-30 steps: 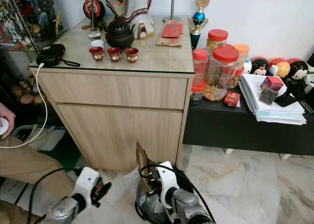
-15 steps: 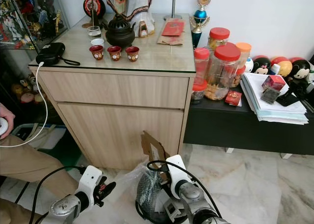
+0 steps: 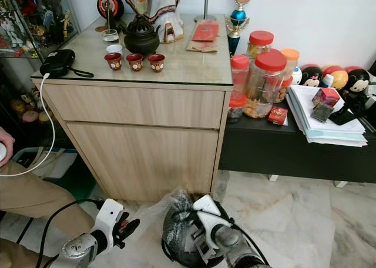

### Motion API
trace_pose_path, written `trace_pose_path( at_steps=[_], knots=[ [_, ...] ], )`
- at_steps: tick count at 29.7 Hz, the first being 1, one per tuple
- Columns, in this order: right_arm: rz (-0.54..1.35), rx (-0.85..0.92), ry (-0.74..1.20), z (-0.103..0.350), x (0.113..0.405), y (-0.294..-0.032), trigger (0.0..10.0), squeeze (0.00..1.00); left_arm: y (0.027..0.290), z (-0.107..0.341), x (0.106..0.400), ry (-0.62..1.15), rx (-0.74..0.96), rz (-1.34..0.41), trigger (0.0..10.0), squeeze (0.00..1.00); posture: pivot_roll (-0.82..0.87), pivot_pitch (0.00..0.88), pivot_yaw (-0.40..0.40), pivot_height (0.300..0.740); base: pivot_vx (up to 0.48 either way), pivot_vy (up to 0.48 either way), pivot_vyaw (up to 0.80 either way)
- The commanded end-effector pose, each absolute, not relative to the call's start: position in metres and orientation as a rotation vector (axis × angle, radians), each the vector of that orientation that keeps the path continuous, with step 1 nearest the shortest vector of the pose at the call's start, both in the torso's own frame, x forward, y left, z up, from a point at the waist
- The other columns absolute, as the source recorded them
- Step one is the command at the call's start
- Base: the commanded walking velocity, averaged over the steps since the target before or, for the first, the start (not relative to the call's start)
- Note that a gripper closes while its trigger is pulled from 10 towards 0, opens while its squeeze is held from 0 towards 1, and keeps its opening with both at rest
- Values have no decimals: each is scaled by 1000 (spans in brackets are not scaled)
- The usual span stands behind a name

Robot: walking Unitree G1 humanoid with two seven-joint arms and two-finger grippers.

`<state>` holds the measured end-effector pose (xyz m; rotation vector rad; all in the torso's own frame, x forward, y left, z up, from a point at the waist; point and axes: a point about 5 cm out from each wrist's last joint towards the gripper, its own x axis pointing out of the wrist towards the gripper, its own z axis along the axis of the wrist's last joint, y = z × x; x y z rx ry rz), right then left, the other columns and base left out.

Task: Picking trash to rubbish bin

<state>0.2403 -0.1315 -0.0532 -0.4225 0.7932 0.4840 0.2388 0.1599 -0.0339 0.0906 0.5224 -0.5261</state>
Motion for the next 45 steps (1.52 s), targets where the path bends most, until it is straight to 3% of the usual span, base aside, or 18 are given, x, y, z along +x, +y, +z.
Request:
trace_pose_path(
  at_steps=[1,25,45],
  knots=[
    [481,-452,793,-53,242,-131,10000,0,159,-33,239,526,92,-533,10000,0,59,29,-6,740,0,0,0],
    [342,-642,874,-57,239,-162,10000,0,158,-35,238,540,90,-543,10000,0,61,28,-10,740,0,0,0],
    [343,-650,919,-61,231,-165,10000,0,158,-36,237,544,92,-546,10000,0,62,27,-9,740,0,0,0]
  ],
)
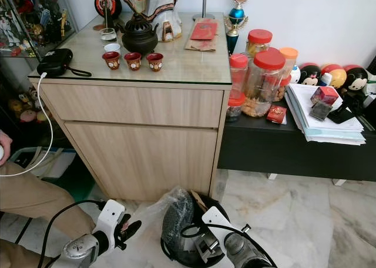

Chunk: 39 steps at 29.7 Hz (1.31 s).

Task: Picking trash to rubbish bin

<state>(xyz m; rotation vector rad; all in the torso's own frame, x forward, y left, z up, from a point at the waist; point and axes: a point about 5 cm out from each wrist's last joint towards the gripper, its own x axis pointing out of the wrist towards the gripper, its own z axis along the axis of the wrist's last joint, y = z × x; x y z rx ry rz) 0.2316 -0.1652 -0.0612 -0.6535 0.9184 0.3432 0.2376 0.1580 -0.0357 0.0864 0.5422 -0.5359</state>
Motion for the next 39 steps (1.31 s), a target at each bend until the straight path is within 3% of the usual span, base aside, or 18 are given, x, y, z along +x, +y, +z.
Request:
trace_pose_path(
  at_steps=[1,2,3,4,19,20,22,23,25,28,37,39],
  knots=[
    [342,-649,919,-61,231,-165,10000,0,158,-36,237,544,92,-546,10000,0,62,27,-9,740,0,0,0],
    [343,-647,919,-61,231,-165,10000,63,158,-36,237,545,92,-546,10000,0,62,27,-9,740,0,0,0],
    [346,-637,918,-61,231,-164,10000,349,158,-36,237,545,91,-546,10000,0,62,27,-9,740,0,0,0],
    [348,-632,917,-61,231,-163,10000,1000,158,-36,237,545,91,-546,10000,0,62,27,-9,740,0,0,0],
    [369,-591,890,-60,233,-156,10000,1000,157,-36,237,551,91,-549,10000,0,62,27,-10,740,0,0,0],
    [367,-566,884,-60,234,-155,10000,816,157,-36,237,551,92,-549,10000,0,62,27,-10,740,0,0,0],
    [362,-531,877,-59,234,-153,10000,816,157,-36,237,550,92,-548,10000,0,62,27,-10,740,0,0,0],
    [324,-363,857,-56,239,-147,10000,0,159,-36,237,547,95,-524,10000,0,62,27,-10,740,0,0,0],
    [274,-97,804,-50,246,-138,10000,0,165,-36,238,541,94,-468,10000,0,62,27,-10,740,0,0,0],
    [281,101,754,-46,248,-130,10000,0,179,-35,239,530,75,-337,10000,0,58,28,-7,740,0,0,0],
    [239,178,730,-50,242,-132,10000,0,217,-37,231,534,77,-37,10000,0,61,30,-6,740,0,0,0],
    [170,206,738,-53,238,-141,10000,0,238,-38,224,536,79,150,10000,0,61,30,-6,740,0,0,0]
  ],
)
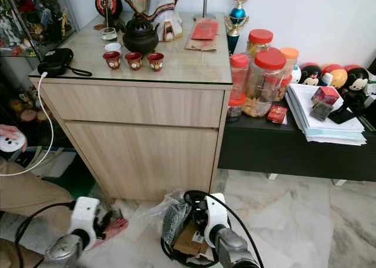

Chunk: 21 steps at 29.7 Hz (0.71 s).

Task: Picking trash to rubbish bin

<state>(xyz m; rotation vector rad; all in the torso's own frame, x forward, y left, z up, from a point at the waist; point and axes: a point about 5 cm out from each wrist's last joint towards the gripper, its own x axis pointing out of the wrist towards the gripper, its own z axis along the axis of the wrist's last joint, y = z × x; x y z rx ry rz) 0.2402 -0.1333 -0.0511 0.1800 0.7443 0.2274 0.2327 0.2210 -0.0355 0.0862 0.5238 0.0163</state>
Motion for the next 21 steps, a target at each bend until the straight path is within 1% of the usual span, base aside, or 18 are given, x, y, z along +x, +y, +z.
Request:
trace_pose_path(
  at_steps=[1,5,7,8,10,14,21],
  knots=[
    [145,206,739,-54,237,-144,10000,0,245,-38,221,541,73,208,10000,0,61,30,-6,740,0,0,0],
    [27,185,742,-57,232,-159,10000,0,260,-46,203,591,31,352,10000,0,57,32,-5,740,0,0,0],
    [27,185,742,-57,232,-159,10000,0,260,-46,203,591,31,352,10000,0,57,32,-5,740,0,0,0],
    [-8,187,751,-59,227,-165,10000,0,262,-52,194,628,2,390,10000,0,57,32,-5,740,0,0,0],
    [-25,183,774,-63,221,-168,10000,0,262,-58,185,668,-21,423,10000,0,52,30,-6,740,0,0,0],
    [-35,171,810,-70,210,-170,10000,0,256,-65,176,712,-33,437,10000,0,52,31,-8,740,0,0,0],
    [-47,170,831,-74,203,-169,10000,0,248,-68,177,724,-35,421,10000,0,51,33,-9,740,0,0,0]
  ],
)
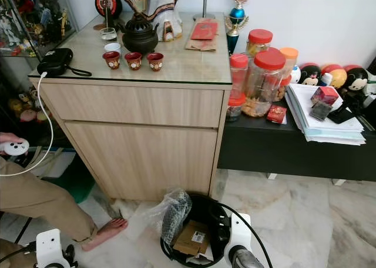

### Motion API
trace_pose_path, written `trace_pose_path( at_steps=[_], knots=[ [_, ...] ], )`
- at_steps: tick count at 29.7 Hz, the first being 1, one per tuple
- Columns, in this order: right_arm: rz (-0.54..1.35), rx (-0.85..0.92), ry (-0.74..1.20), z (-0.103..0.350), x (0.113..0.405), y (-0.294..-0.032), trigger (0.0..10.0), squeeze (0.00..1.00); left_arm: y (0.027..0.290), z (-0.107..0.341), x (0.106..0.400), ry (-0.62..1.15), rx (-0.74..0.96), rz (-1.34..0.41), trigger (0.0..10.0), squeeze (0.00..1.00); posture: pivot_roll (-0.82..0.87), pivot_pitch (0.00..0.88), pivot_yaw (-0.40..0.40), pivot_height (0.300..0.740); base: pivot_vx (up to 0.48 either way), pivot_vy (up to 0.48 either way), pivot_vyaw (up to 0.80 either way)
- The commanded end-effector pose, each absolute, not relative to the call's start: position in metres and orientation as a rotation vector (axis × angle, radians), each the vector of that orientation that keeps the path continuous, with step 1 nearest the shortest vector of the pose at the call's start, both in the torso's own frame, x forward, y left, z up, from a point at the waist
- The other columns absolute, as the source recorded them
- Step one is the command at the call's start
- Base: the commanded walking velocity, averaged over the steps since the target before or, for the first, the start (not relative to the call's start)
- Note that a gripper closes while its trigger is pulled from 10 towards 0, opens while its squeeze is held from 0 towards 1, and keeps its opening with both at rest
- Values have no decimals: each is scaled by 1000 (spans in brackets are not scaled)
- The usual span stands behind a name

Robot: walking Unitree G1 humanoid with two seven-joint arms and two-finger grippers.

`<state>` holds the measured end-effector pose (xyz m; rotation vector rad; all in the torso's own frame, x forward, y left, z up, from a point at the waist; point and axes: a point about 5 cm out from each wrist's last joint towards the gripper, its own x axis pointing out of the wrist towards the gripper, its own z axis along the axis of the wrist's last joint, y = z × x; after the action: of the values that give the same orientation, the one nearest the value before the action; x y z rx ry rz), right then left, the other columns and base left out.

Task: Picking trash to rubbish bin

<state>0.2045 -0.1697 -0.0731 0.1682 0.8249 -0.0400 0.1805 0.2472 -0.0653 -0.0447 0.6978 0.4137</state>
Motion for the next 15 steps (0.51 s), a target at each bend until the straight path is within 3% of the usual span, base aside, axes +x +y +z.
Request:
trace_pose_path(
  at_steps=[1,15],
  knots=[
    [-46,169,833,-75,202,-169,10000,0,246,-69,176,736,-31,414,10000,0,51,33,-9,740,0,0,0],
    [-17,164,833,-74,204,-163,10000,0,241,-69,180,746,-30,381,10000,0,28,15,-1,740,0,0,0]
  ],
)
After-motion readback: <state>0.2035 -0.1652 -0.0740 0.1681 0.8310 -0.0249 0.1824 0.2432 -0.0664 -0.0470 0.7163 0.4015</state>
